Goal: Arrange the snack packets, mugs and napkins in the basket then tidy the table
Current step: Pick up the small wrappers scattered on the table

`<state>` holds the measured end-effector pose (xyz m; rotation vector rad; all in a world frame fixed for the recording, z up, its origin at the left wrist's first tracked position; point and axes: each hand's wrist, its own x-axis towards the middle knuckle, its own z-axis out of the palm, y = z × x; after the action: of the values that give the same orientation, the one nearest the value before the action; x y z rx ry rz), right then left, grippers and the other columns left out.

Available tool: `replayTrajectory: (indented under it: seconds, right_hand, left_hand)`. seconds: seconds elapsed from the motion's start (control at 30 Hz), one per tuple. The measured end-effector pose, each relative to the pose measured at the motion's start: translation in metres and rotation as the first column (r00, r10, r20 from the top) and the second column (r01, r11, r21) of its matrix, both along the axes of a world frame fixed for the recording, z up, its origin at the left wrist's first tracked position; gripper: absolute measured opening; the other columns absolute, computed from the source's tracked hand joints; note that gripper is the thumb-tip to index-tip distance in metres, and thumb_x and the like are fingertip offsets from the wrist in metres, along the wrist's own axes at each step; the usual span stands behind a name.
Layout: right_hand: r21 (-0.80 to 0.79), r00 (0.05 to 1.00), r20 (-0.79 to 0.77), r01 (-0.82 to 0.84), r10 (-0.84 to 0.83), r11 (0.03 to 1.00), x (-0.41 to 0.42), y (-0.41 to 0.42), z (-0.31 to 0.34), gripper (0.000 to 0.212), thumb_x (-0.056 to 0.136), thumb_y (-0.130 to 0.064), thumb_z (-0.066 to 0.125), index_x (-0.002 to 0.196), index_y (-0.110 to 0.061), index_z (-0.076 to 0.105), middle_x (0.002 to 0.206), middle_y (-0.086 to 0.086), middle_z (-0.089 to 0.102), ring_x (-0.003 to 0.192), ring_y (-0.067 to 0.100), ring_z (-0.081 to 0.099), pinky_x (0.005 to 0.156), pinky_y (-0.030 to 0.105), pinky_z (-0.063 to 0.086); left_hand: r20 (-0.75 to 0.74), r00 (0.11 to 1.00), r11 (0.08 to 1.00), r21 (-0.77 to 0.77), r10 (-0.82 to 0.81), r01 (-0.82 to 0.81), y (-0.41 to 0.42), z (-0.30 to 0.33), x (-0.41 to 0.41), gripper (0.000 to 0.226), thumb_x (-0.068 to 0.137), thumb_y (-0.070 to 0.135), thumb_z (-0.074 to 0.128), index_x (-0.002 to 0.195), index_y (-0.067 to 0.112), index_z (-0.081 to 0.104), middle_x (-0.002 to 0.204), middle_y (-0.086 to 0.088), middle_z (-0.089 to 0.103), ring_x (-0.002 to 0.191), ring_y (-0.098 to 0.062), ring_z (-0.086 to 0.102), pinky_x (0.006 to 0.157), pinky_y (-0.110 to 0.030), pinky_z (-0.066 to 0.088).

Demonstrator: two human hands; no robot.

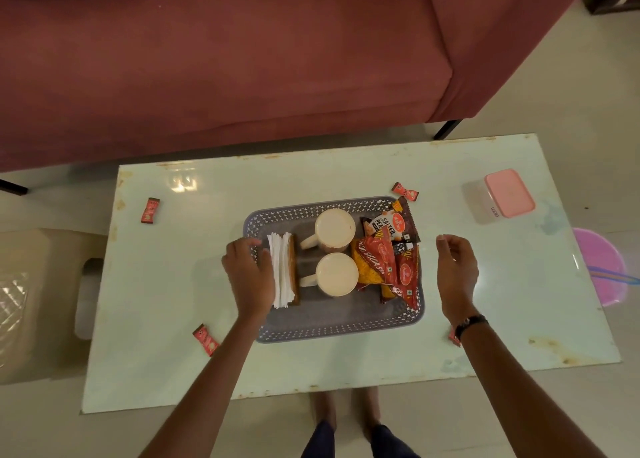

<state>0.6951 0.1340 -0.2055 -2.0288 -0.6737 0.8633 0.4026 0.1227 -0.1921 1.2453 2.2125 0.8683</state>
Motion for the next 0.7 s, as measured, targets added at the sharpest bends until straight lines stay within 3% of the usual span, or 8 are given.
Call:
replayTrajectory:
  seconds: [0.07,0.2,0.33,0.4,0.5,0.7]
  right_hand:
    - [0.048,1.000,0.014,-0.022,0.021,0.999,0.007,0.001,0.007,0.018,0.093,-0.023,0.055,0.104,-0.010,0.061,0.106,0.004,0.065,0.094,0.015,0.056,0.074,0.016,0.041]
    - [0.101,0.995,0.078,-0.074,0.066,0.992,0.030,0.013,0.016,0.017,0.093,-0.024,0.055,0.102,-0.011,0.062,0.100,0.001,0.065,0.090,0.014,0.056,0.073,0.011,0.040]
    - [0.148,0.989,0.118,-0.101,0.084,0.984,0.073,0.031,0.013,0.014,0.093,-0.022,0.055,0.098,-0.010,0.062,0.100,0.002,0.066,0.088,0.012,0.057,0.074,0.008,0.041]
    - [0.150,0.979,0.162,-0.145,0.120,0.978,0.097,0.041,0.008,0.014,0.093,-0.019,0.056,0.099,-0.008,0.062,0.102,0.005,0.066,0.090,0.015,0.059,0.073,0.006,0.040]
    - [0.106,0.944,0.256,-0.243,0.209,0.964,0.140,0.054,-0.004,0.017,0.091,-0.014,0.058,0.105,-0.004,0.059,0.111,0.010,0.063,0.097,0.023,0.061,0.075,0.016,0.039]
    - [-0.044,0.824,0.441,-0.376,0.356,0.925,0.206,0.083,-0.028,0.046,0.082,-0.015,0.067,0.122,-0.003,0.048,0.128,0.013,0.051,0.114,0.032,0.049,0.088,0.029,0.039]
  left_hand:
    - [0.036,0.998,0.999,0.010,-0.045,0.045,0.007,0.009,0.020,0.015,0.086,0.009,0.055,0.102,0.008,0.057,0.108,-0.011,0.056,0.102,-0.025,0.048,0.076,-0.020,0.032]
    - [0.150,0.979,0.989,0.064,-0.139,0.131,0.022,0.027,0.073,0.014,0.087,0.011,0.055,0.101,0.013,0.054,0.106,-0.003,0.053,0.103,-0.022,0.053,0.080,-0.032,0.046]
    - [0.219,0.951,0.974,0.106,-0.220,0.201,0.036,0.039,0.146,0.009,0.089,0.011,0.054,0.096,0.016,0.053,0.100,0.004,0.054,0.100,-0.017,0.052,0.081,-0.027,0.042]
    - [0.231,0.934,0.959,0.136,-0.274,0.248,0.044,0.037,0.182,0.008,0.089,0.012,0.053,0.095,0.017,0.053,0.098,0.001,0.057,0.096,-0.019,0.055,0.081,-0.033,0.046]
    - [0.276,0.903,0.943,0.138,-0.330,0.302,0.053,0.031,0.243,0.011,0.088,0.010,0.052,0.096,0.018,0.052,0.100,0.000,0.058,0.094,-0.017,0.057,0.075,-0.028,0.046]
    - [0.447,0.836,0.939,0.030,-0.319,0.342,0.072,0.009,0.347,0.018,0.090,0.010,0.053,0.107,0.014,0.054,0.115,0.003,0.060,0.098,-0.008,0.058,0.071,-0.007,0.040]
